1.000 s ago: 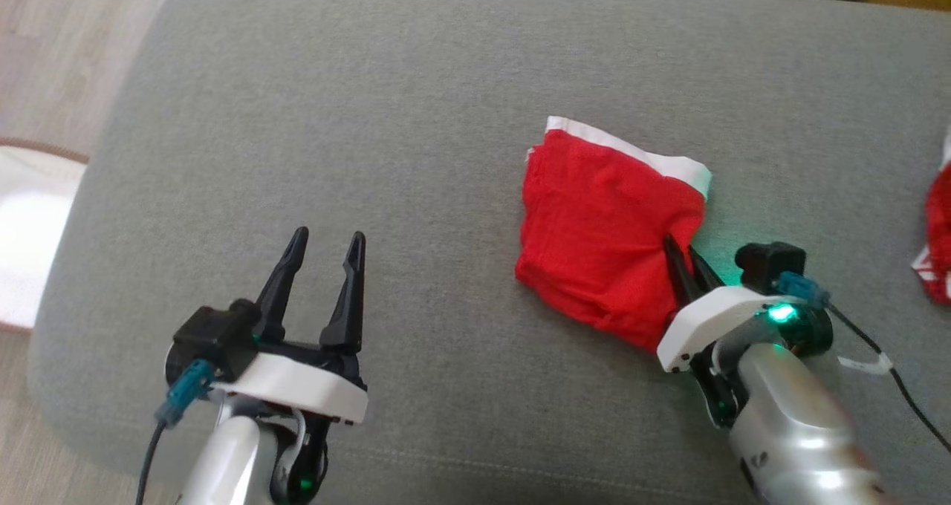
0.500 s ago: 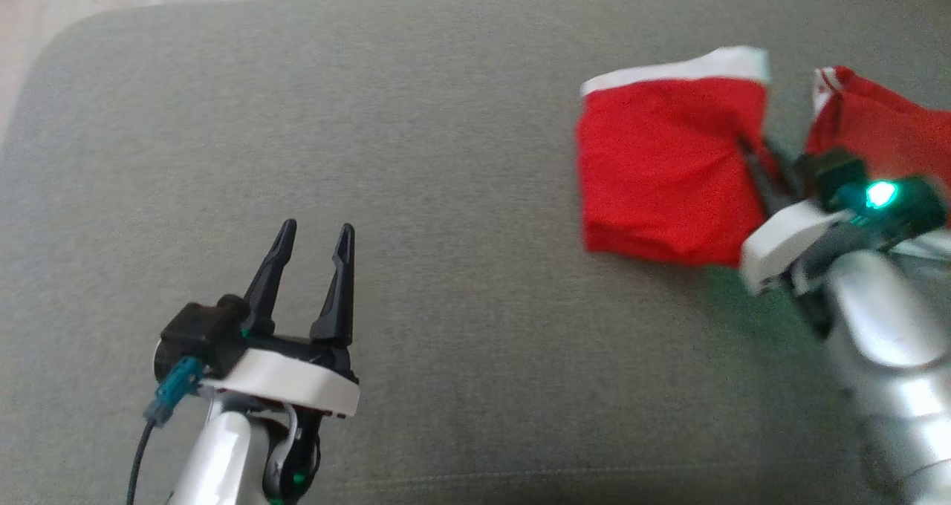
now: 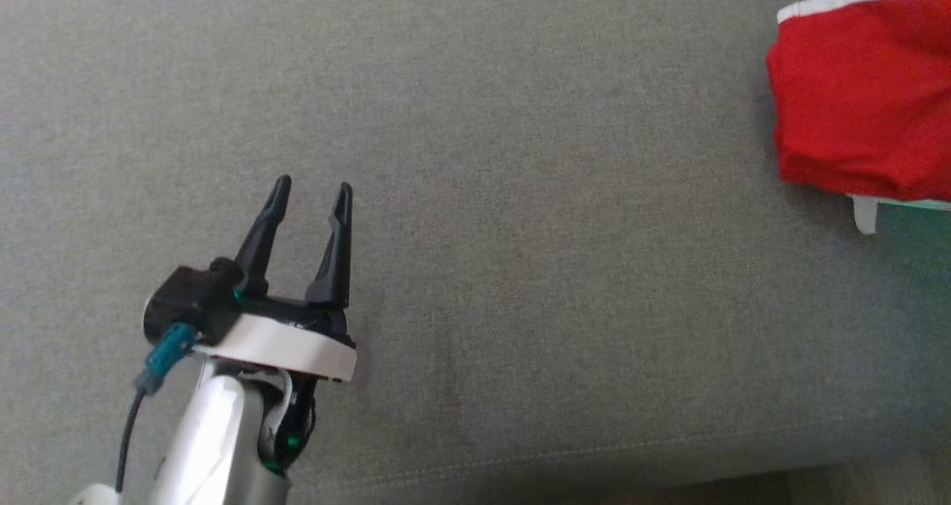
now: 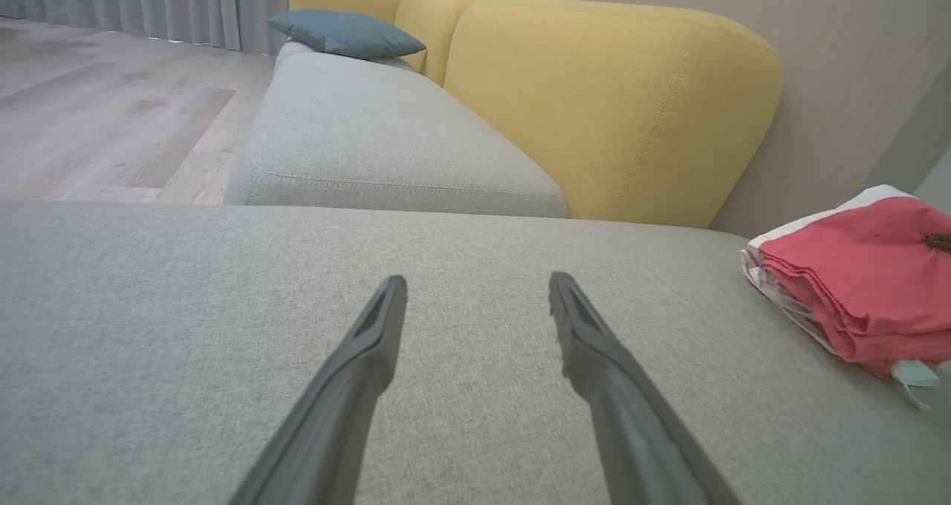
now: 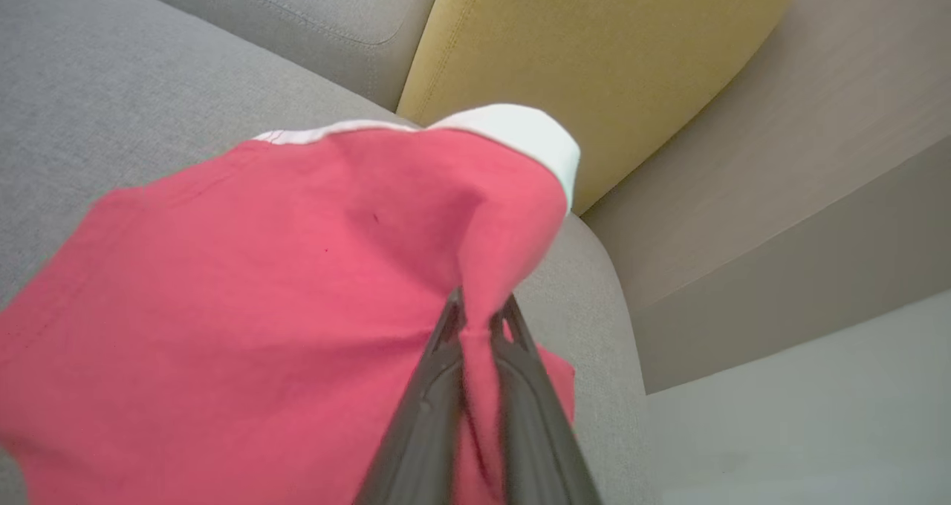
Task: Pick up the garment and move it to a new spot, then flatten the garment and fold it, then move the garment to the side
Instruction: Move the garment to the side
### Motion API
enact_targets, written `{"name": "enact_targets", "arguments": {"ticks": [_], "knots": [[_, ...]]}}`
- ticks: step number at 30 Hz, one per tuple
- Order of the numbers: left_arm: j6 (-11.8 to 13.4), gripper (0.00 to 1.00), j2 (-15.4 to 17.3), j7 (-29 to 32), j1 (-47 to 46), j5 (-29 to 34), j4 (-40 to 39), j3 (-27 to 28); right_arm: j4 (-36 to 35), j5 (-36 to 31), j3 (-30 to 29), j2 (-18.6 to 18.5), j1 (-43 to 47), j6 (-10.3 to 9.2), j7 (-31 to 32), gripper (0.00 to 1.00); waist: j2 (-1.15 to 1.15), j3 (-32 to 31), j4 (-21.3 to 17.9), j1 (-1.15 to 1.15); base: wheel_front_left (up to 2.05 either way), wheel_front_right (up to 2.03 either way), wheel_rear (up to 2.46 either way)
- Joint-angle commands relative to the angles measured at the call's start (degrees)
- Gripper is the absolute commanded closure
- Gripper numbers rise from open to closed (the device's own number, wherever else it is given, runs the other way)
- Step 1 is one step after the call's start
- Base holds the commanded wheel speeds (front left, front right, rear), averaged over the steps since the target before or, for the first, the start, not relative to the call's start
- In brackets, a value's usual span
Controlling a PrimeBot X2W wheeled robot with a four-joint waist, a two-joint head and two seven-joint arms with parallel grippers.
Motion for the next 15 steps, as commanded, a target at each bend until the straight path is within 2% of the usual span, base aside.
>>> {"name": "enact_targets", "arguments": {"ticks": [1, 6, 15], "knots": [[-0.37, 0.0, 0.4, -0.7, -2.33, 0.37, -1.9, 2.43, -1.59, 0.34, -0.68, -2.48, -0.55, 0.2, 0.03, 1.0, 0.0, 0.76, -0.46, 0.0, 0.0, 0.0, 0.0], [-0.66, 0.0, 0.4, -0.7, -3.58, 0.02, -1.76, 2.35, -2.66, -1.97, -2.51, -3.25, -0.69, 0.2, 0.18, 1.0, 0.0, 2.0, -0.32, 0.0, 0.0, 0.0, 0.0], [-0.9, 0.0, 0.4, -0.7, -4.19, -0.46, -1.76, 2.38, -5.14, -3.5, -7.35, -2.27, 0.64, 0.2, -1.14, 1.0, 0.0, 2.87, 0.29, 0.0, 0.0, 0.0, 0.0]]}}
